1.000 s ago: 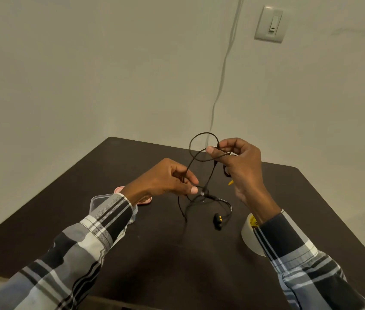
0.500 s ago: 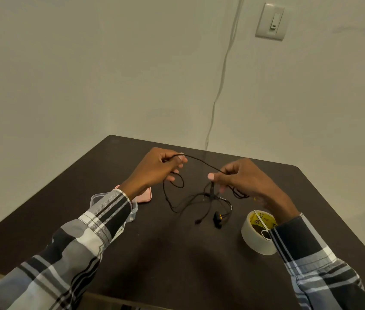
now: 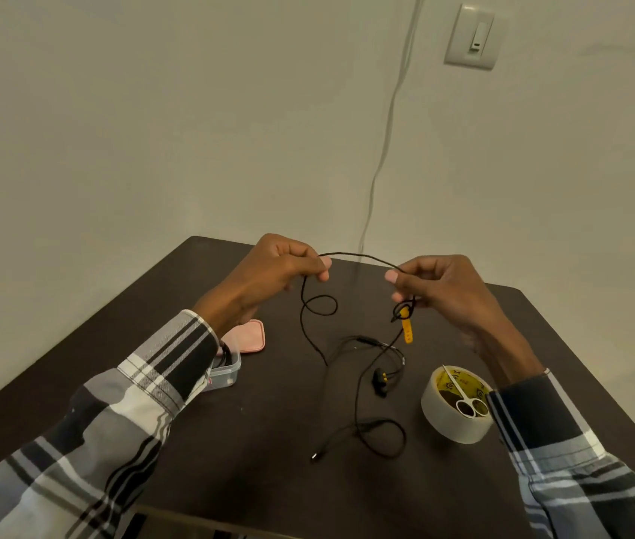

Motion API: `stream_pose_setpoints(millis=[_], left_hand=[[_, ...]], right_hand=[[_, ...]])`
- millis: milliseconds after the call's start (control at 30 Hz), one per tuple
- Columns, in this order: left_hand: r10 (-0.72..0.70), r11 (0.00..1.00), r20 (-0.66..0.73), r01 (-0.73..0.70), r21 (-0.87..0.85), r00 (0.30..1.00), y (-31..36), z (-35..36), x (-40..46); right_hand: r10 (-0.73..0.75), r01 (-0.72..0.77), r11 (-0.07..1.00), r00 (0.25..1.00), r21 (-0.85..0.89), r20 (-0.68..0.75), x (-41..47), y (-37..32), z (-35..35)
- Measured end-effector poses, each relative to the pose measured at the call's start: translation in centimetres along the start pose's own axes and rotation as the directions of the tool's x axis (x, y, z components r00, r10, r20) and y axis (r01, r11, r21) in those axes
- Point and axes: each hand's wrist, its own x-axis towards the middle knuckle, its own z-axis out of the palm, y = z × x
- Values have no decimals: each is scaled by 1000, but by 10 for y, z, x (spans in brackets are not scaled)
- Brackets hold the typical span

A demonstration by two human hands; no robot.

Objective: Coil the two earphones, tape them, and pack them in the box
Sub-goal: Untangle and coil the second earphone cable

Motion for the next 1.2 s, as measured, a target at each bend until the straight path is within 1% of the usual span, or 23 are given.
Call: stream_pose_setpoints(millis=[67, 133, 200, 267, 333, 400, 500, 633, 767, 833, 900, 967, 1067, 1133, 1200], left_hand=[[10, 999, 49, -7, -52, 999, 6, 0, 0], [15, 999, 74, -12, -49, 997, 12, 5, 3], [34, 999, 91, -32, -21, 995, 20, 11, 7], [55, 998, 102, -53, -20, 993, 28, 16, 12], [73, 997, 97, -69, -37, 993, 33, 16, 16], [85, 996, 87, -82, -44, 993, 33, 11, 19], [66, 997, 60, -63, -50, 996, 24, 3, 23], [12, 999, 18, -12, -32, 1000, 10, -2, 26], [-9, 998, 46, 6, 69, 999, 0, -3, 26], [-19, 998, 69, 14, 69, 997, -1, -4, 25], [-27, 1000, 82, 27, 5, 996, -2, -6, 23], [-38, 991, 79, 47, -125, 996, -3, -10, 21], [-46, 948, 34, 55, -314, 998, -4, -17, 19], [-64, 906, -38, 42, -421, 997, -3, -22, 21], [-102, 845, -117, 24, -534, 988, -1, -27, 23]], right_hand=[[-19, 20, 999, 999, 34, -25, 0, -5, -2], [-57, 56, 996, 998, 64, 19, -1, -12, 2], [-102, 90, 987, 991, 131, 83, -2, -23, 10], [-131, 110, 975, 986, 194, 99, -2, -33, 17], [-134, 121, 967, 990, 223, 43, 1, -41, 16], [-131, 143, 967, 989, 211, -69, 7, -46, 8], [-124, 179, 947, 970, 266, -209, 12, -51, -8], [-108, 211, 920, 946, 329, -305, 12, -51, -22], [-109, 251, 903, 919, 349, -379, 11, -51, -32], [-109, 263, 896, 911, 357, -398, 11, -50, -37], [-99, 277, 884, 897, 375, -430, 11, -48, -42], [-90, 280, 883, 889, 376, -450, 12, -46, -48], [-93, 252, 909, 899, 332, -429, 12, -39, -52], [-117, 223, 948, 907, 225, -405, 11, -36, -51], [-153, 191, 979, 918, 71, -367, 10, -32, -50]])
